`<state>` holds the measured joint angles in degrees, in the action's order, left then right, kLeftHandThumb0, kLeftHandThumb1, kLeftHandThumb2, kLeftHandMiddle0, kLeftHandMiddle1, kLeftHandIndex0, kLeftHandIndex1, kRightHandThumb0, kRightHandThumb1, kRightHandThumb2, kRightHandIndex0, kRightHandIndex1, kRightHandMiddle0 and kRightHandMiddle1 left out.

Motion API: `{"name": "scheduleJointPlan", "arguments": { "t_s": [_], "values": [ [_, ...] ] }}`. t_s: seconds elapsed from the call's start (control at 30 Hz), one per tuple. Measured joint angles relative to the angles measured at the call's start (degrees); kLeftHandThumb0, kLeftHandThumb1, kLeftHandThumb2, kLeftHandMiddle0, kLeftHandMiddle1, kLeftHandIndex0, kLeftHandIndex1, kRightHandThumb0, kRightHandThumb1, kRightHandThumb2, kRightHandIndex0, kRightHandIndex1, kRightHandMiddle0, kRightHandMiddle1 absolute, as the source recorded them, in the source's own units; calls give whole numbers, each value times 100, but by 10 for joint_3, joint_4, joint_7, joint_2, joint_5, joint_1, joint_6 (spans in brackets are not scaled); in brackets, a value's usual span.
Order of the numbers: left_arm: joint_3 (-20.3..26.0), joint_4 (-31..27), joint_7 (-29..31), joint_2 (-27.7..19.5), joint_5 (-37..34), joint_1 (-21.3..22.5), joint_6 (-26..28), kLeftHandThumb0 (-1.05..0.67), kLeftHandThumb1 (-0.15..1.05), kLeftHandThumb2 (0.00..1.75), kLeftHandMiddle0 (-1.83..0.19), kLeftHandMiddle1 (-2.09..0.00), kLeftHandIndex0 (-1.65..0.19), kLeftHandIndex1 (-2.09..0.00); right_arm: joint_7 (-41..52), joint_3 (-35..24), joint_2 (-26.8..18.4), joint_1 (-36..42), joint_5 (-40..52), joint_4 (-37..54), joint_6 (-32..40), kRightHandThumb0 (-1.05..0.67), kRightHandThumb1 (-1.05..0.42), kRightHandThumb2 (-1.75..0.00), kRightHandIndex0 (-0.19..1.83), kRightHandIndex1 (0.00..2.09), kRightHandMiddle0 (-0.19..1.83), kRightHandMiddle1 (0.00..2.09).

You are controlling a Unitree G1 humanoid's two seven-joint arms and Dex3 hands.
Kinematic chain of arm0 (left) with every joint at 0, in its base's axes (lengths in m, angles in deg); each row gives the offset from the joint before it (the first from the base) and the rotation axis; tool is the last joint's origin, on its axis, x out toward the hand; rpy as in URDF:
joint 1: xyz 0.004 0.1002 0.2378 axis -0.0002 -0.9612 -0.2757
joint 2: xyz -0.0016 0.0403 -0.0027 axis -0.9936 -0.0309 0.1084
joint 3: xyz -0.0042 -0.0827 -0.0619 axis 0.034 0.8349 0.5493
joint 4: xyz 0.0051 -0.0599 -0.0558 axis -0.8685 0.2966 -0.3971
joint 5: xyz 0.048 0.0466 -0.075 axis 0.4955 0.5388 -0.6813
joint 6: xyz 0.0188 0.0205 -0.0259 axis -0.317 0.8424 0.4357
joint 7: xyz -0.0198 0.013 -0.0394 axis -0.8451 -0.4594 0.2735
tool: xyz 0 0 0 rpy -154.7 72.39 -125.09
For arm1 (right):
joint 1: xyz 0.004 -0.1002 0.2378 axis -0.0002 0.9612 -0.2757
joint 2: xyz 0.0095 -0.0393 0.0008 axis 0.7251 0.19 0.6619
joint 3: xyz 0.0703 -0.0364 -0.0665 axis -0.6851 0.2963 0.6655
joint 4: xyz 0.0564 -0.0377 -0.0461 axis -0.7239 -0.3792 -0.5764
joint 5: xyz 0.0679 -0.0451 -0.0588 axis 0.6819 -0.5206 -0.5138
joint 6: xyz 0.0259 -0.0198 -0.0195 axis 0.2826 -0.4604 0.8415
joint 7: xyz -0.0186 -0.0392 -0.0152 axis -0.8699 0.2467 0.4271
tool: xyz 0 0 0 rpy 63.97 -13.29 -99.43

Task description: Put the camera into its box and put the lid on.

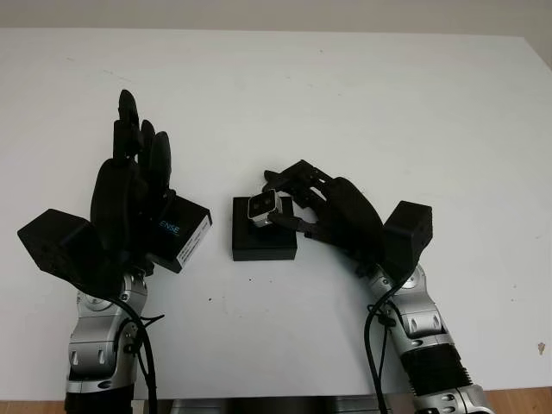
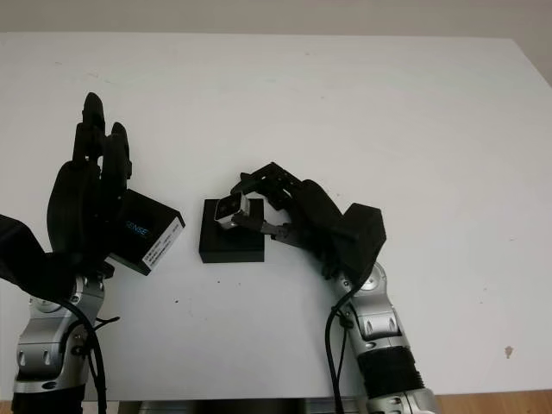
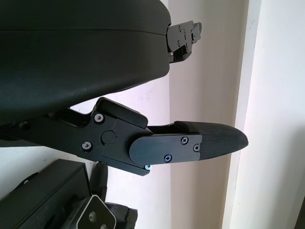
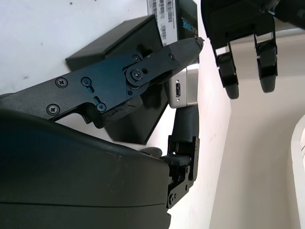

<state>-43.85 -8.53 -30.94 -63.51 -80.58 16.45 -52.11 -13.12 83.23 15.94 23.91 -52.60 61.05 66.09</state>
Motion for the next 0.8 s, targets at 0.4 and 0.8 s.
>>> {"name": "scheduleJointPlan", "arguments": {
  "t_s": [0.4,0.8],
  "values": [
    [0,1,-2,0,0,0,-4,-79,105,46,19,0,19,0,2,1,10,4,-3,-5,-13,-48,-100,-5,20,31,32,158],
    [0,0,2,-1,-2,0,-2,-79,105,47,19,0,19,0,-20,6,-3,-9,-59,-47,-89,-49,-100,-5,21,30,34,160]
  ]
}}
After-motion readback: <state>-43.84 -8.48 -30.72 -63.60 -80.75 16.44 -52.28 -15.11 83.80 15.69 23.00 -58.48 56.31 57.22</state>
